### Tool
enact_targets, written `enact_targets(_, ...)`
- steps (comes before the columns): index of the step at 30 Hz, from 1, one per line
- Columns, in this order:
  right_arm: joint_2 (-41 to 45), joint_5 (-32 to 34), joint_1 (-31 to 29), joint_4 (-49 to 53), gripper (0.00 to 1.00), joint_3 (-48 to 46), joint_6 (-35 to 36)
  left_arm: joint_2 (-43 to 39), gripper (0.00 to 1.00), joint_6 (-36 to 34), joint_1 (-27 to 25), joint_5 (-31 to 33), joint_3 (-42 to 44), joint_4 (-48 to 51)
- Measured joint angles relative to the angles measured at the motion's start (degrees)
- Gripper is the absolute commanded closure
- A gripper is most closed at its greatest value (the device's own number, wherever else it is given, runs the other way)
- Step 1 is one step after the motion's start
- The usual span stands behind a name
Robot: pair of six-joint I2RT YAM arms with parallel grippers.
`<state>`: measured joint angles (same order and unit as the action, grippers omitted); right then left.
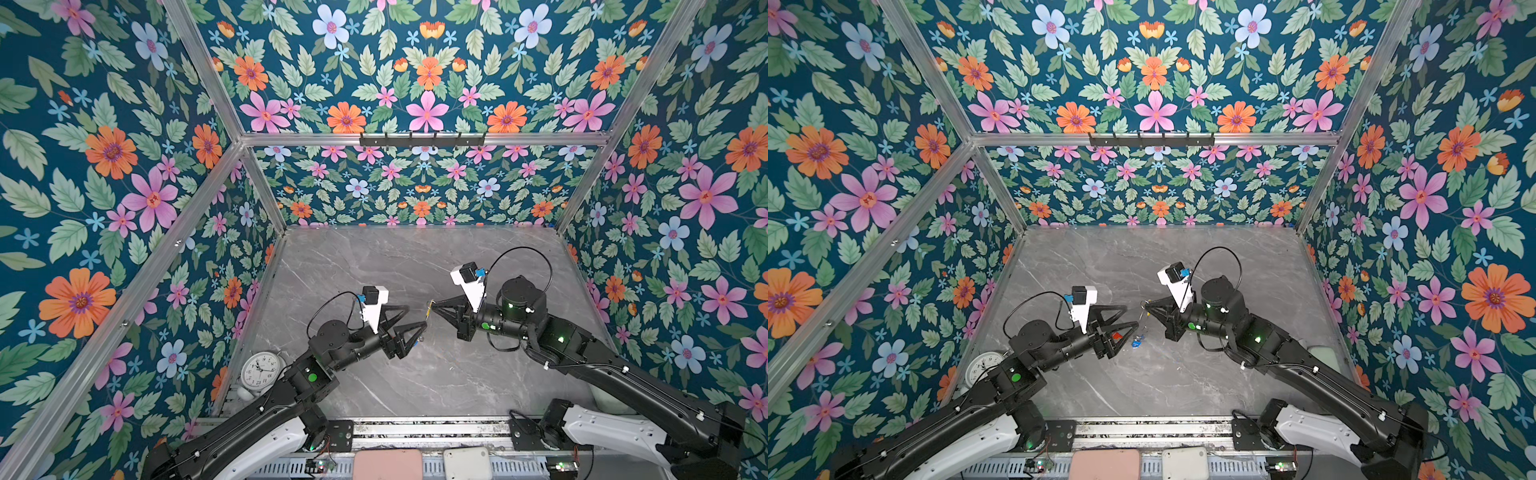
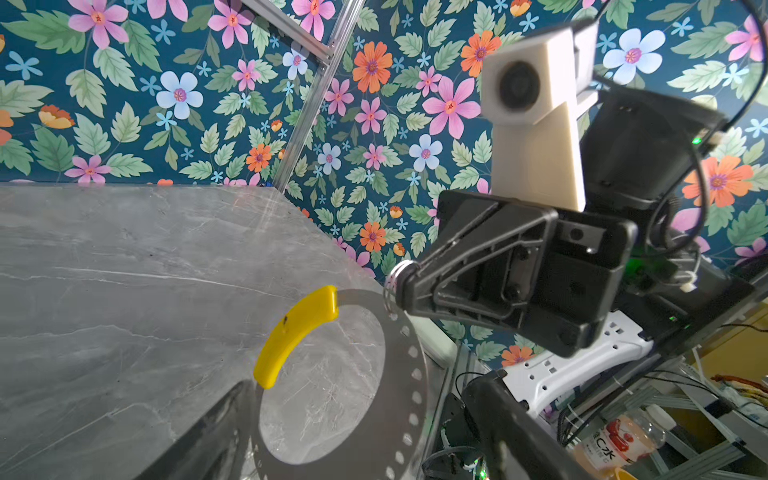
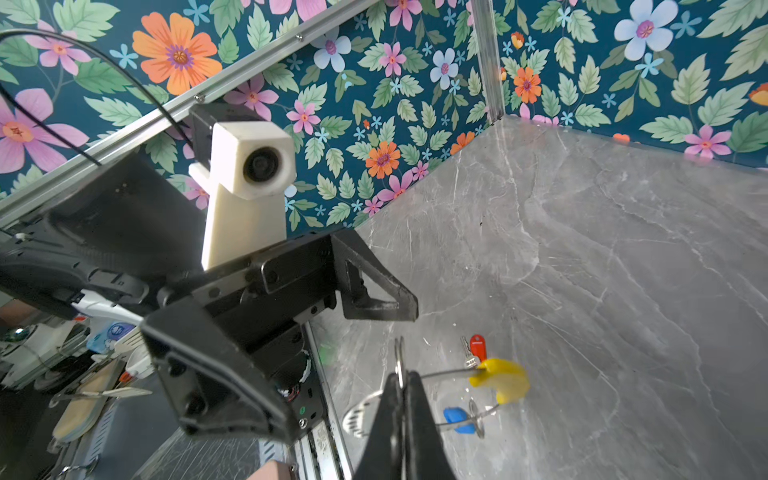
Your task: Remove the keys from the keyring
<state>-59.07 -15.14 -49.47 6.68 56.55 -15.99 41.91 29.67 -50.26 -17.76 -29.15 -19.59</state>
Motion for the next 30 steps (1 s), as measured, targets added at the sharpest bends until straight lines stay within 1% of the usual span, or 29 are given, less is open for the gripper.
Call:
enact_targets(2, -0.7, 0.92, -0.55, 0.0, 1.0, 0.66, 0.0, 0.85, 0.17, -1.11, -0.44, 0.96, -0.39, 0.92)
enact_targets(5, -1.25, 2.08, -1.09, 0.02, 1.0, 0.87, -0.04, 1.77, 0.22, -3.1, -0.68, 2.97, -0.9, 2.69)
enact_targets(9, -1.73, 2.29, -1.62, 0.09, 1.0, 1.55, -0.07, 2.69, 0.34, -5.2, -0.7, 4.61, -0.9, 4.11)
enact_targets(11, -2.08, 2.32, -2.01, 0.04, 1.0, 1.7, -0.09, 2.97, 0.37, -5.86, -0.72, 4.81, -0.9, 4.11)
enact_targets(14, -2.8, 2.32, -2.62, 0.04, 1.0, 1.79, -0.11, 3.39, 0.5, -6.67, -0.74, 4.74, -0.94, 4.09)
enact_targets(16, -3.21, 2.32, -2.86, 0.04, 1.0, 1.79, -0.15, 3.5, 0.62, -7.19, -0.72, 4.31, -0.94, 3.93)
enact_targets(19, -3.39, 3.04, -2.86, 0.04, 1.0, 1.79, -0.26, 3.26, 0.74, -7.39, -0.72, 3.91, -0.94, 3.63)
enact_targets(23, -3.74, 3.61, -2.91, 0.11, 1.0, 2.16, -0.26, 2.95, 0.86, -7.48, -0.72, 3.26, -0.94, 3.32)
enact_targets(26, -4.48, 4.85, -2.91, 0.35, 1.0, 2.75, -0.26, 3.26, 0.97, -7.26, -0.74, 2.86, -0.94, 2.95)
enact_targets(27, -4.68, 4.81, -2.89, 0.46, 0.96, 2.75, -0.26, 3.43, 1.0, -6.91, -0.85, 2.84, -0.96, 2.84)
enact_targets(30, -4.68, 5.51, -2.86, 0.85, 0.81, 2.73, -0.35, 4.04, 1.0, -5.49, -0.79, 3.1, -1.44, 3.02)
